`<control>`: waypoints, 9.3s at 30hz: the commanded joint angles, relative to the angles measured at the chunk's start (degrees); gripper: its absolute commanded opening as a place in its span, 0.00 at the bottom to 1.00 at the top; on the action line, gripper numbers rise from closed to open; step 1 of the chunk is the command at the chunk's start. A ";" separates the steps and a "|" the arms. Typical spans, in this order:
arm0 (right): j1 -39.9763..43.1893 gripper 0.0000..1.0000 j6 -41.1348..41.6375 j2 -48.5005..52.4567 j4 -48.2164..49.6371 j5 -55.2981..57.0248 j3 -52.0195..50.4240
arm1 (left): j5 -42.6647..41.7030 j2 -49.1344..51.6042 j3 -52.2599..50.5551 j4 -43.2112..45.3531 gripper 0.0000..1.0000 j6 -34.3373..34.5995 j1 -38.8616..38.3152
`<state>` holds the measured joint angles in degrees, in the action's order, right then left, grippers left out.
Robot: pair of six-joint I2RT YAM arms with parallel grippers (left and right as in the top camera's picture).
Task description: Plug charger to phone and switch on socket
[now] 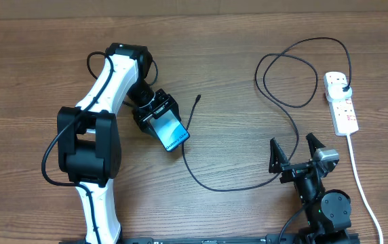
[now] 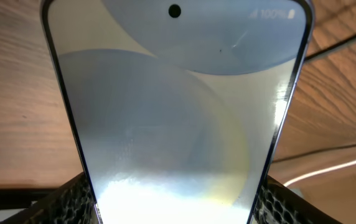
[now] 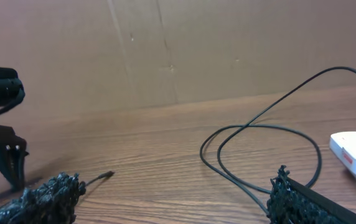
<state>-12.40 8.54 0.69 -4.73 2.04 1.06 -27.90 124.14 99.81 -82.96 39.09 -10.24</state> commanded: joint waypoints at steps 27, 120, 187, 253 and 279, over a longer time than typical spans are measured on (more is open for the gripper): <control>0.26 1.00 12.92 27.26 -8.20 -26.60 24.13 | 4.13 0.24 3.19 3.74 0.19 0.31 0.59; -23.65 0.41 50.18 82.23 10.99 -9.35 47.30 | -7.52 0.26 23.71 -3.80 0.22 11.96 -6.14; -19.93 0.04 55.98 80.63 11.30 -10.91 47.34 | -11.15 0.24 23.76 -0.90 1.00 -8.70 -4.98; -11.65 0.04 88.85 76.72 34.56 -5.05 47.34 | -32.57 0.24 33.07 37.46 0.86 12.85 -4.94; -13.68 0.04 91.14 81.53 38.99 -2.49 48.89 | -32.83 0.24 33.05 39.28 0.49 16.22 -7.21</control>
<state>-25.21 99.48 81.60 33.50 -0.43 47.33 -59.48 124.20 131.33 -43.97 55.37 -16.43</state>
